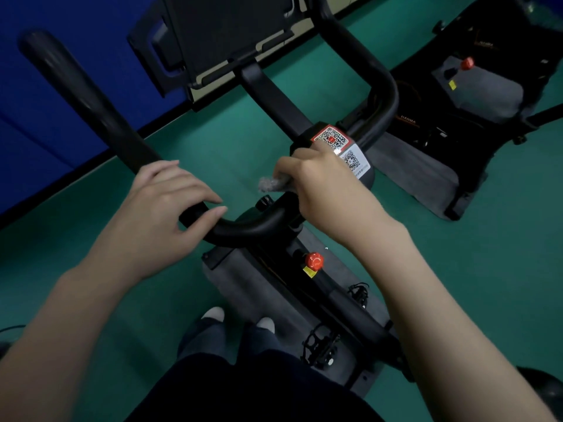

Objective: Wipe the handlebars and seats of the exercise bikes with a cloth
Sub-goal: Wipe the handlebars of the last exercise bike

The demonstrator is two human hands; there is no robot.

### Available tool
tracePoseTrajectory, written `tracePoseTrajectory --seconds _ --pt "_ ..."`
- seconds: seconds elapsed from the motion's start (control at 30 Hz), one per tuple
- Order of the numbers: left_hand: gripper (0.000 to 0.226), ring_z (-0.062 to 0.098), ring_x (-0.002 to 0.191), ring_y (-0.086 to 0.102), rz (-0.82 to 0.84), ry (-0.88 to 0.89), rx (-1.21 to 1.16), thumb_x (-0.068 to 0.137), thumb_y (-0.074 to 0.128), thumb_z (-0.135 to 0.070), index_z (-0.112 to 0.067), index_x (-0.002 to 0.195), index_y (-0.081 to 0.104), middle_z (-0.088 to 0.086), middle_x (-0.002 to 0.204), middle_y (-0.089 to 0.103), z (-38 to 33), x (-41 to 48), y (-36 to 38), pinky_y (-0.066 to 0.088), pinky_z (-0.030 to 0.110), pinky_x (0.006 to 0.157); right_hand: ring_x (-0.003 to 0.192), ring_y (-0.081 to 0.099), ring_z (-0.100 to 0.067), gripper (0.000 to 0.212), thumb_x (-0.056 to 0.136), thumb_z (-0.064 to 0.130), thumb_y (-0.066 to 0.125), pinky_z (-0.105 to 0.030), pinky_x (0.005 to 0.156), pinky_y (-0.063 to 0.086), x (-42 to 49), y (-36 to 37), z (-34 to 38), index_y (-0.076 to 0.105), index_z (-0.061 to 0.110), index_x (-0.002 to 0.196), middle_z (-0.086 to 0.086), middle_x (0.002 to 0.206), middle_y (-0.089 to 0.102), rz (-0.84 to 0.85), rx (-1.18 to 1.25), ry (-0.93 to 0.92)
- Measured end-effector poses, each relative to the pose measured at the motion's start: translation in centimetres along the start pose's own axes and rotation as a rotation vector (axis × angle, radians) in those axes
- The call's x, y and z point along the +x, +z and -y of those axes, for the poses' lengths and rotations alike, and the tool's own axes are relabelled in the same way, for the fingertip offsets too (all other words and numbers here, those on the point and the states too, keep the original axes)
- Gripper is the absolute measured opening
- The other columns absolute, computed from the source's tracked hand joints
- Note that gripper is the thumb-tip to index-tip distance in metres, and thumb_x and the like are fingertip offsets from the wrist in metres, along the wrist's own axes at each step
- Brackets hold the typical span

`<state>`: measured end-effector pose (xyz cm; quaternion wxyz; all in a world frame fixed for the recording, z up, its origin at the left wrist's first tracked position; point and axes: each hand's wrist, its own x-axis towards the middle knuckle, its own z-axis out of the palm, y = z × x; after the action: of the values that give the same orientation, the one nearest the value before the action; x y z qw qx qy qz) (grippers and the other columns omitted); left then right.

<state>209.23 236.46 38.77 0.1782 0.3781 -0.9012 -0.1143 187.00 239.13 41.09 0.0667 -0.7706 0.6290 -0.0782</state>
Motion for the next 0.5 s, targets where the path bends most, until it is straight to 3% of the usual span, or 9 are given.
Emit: tracePoseTrajectory --seconds 0.13,0.3,0.43,0.5 --pt "0.039 0.018 0.090 0.062 -0.002 0.003 0.007 0.089 0.045 -0.044 -0.015 0.088 0.072 -0.006 0.088 0.069 0.1 -0.1 0.0 0.029 0.039 0.109 0.089 0.044 -0.025 0.029 0.081 -0.007 0.053 -0.035 0.076 0.040 -1.2 0.7 0.6 0.065 0.013 0.099 -0.003 0.089 0.060 -0.038 0.126 -0.027" --pt "0.040 0.015 0.091 0.062 0.002 0.002 0.004 0.089 0.045 -0.046 -0.016 0.089 0.072 -0.008 0.088 0.069 0.3 0.0 0.0 0.027 0.035 0.109 0.092 0.044 -0.026 0.028 0.079 -0.009 0.057 -0.034 0.080 0.039 -1.3 1.2 0.0 0.065 0.010 0.098 -0.005 0.095 0.061 -0.174 0.119 0.118" --pt "0.040 0.016 0.090 0.062 -0.005 0.006 0.012 0.089 0.045 -0.046 -0.016 0.088 0.071 -0.008 0.088 0.069 0.3 0.0 0.0 0.028 0.037 0.108 0.091 0.046 -0.028 0.027 0.080 -0.009 0.055 -0.040 0.079 0.042 -2.4 2.2 1.3 0.066 0.007 0.099 -0.006 0.099 0.063 -0.222 0.165 0.040" --pt "0.040 0.016 0.090 0.062 -0.006 0.005 0.011 0.089 0.045 -0.046 -0.016 0.087 0.071 -0.008 0.087 0.069 0.2 0.1 0.1 0.028 0.037 0.108 0.093 0.049 -0.029 0.023 0.083 -0.008 0.056 -0.037 0.082 0.044 -2.8 2.7 0.8 0.067 0.005 0.101 -0.006 0.102 0.065 -0.330 0.268 0.062"
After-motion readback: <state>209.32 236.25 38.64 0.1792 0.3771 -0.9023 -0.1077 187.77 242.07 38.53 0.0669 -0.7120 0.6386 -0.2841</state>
